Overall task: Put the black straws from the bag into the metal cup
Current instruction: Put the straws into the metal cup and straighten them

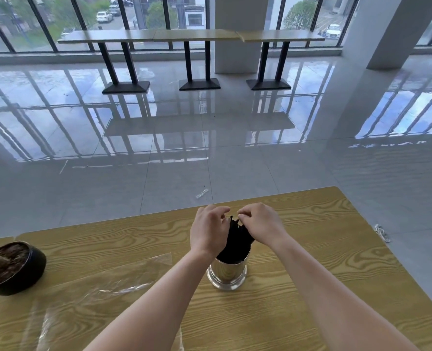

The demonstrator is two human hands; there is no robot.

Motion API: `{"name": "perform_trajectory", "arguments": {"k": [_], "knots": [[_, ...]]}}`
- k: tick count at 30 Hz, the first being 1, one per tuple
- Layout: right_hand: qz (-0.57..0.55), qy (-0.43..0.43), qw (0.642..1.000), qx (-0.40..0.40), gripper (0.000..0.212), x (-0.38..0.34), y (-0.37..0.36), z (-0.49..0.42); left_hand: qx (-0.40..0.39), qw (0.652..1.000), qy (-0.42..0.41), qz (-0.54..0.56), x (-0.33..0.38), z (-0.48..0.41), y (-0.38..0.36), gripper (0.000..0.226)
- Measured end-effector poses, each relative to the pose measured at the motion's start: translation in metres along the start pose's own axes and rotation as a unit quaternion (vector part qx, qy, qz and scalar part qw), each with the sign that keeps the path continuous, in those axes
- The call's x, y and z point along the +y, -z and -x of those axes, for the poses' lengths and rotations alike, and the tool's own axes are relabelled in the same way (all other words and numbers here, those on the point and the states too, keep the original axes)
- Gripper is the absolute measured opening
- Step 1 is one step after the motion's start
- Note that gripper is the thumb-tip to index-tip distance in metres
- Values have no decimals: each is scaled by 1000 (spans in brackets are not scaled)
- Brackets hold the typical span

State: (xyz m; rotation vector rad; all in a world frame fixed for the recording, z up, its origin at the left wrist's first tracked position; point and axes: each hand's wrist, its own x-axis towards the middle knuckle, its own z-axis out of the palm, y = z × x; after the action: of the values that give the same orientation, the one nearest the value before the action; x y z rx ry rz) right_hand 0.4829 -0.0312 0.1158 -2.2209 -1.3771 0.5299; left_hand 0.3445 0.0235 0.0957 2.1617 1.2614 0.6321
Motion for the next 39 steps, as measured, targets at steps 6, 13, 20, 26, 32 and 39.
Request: {"name": "perform_trajectory", "arguments": {"k": [6,13,20,26,32,39], "knots": [[8,-24,999,-27,22,1,-6,-7,-40,997,-40,-55,-1,-15,-1,27],[14,-16,1000,-5,19,1,-10,-8,-26,999,-24,-34,-7,-16,0,18],[-21,-4,999,44,14,1,-11,-4,-20,1000,5,4,-10,-12,1,14],[-99,39,984,142,13,-7,9,-2,24,993,28,116,-4,-13,18,8],[-145,102,971,158,11,-30,28,1,54,980,-19,190,18,-16,34,9],[-166,133,964,161,6,-51,41,8,75,958,-36,274,33,-15,45,13]]}}
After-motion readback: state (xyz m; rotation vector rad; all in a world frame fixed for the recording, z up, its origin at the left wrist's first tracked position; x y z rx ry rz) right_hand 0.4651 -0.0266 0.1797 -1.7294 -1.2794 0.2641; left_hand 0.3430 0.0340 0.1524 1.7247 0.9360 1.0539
